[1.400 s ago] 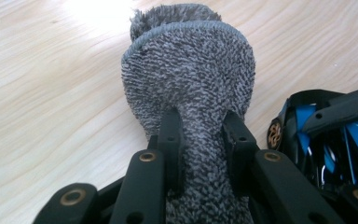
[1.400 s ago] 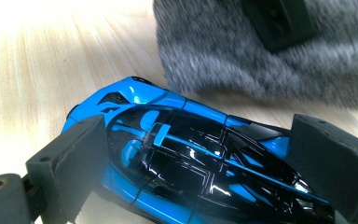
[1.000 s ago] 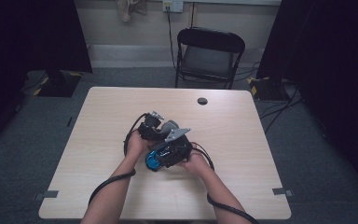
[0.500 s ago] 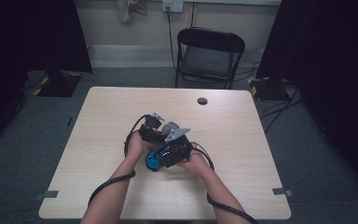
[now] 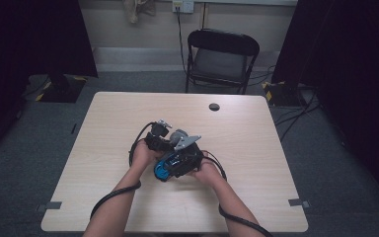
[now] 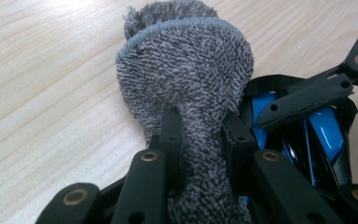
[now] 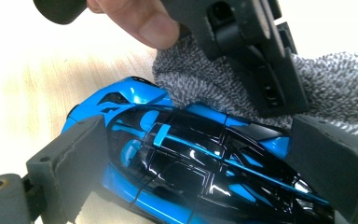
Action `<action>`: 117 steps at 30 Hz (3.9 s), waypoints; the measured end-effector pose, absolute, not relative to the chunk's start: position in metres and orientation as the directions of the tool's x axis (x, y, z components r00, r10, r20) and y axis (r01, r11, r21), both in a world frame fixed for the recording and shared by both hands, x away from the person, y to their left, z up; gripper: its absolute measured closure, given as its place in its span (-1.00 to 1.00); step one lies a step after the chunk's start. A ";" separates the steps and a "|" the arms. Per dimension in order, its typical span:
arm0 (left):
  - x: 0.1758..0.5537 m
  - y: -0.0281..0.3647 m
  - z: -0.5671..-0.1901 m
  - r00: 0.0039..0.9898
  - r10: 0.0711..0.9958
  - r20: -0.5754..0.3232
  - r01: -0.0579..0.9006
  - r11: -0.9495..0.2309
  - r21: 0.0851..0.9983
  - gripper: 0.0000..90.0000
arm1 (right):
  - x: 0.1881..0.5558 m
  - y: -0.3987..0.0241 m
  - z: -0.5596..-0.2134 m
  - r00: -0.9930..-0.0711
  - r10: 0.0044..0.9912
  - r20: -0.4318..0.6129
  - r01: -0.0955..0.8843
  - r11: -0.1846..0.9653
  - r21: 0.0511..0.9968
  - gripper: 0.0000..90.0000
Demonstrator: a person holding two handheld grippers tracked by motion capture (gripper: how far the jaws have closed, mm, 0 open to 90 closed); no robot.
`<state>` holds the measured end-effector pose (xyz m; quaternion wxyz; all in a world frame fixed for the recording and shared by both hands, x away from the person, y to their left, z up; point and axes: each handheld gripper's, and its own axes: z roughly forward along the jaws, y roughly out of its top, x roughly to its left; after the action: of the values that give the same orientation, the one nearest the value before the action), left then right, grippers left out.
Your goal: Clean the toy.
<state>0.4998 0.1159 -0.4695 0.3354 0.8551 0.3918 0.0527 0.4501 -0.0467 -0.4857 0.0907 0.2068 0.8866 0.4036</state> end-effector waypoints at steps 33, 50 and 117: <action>0.478 0.146 -0.467 0.690 0.701 -0.184 0.644 -0.477 0.598 0.64 | 0.448 -0.045 -0.486 -0.897 0.443 0.003 0.293 0.588 0.754 -0.88; 0.469 0.159 -0.467 0.671 0.716 -0.194 0.662 -0.461 0.591 0.63 | 0.447 -0.043 -0.486 -0.898 0.441 0.002 0.291 0.589 0.754 -0.88; 0.502 0.136 -0.449 0.656 0.744 -0.129 0.639 -0.455 0.620 0.61 | 0.447 -0.043 -0.486 -0.896 0.444 0.009 0.296 0.582 0.758 -0.88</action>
<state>0.5019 0.1364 -0.4489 0.3267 0.8492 0.4071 0.0804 0.4465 -0.0431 -0.4862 0.0911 0.2092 0.8846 0.4067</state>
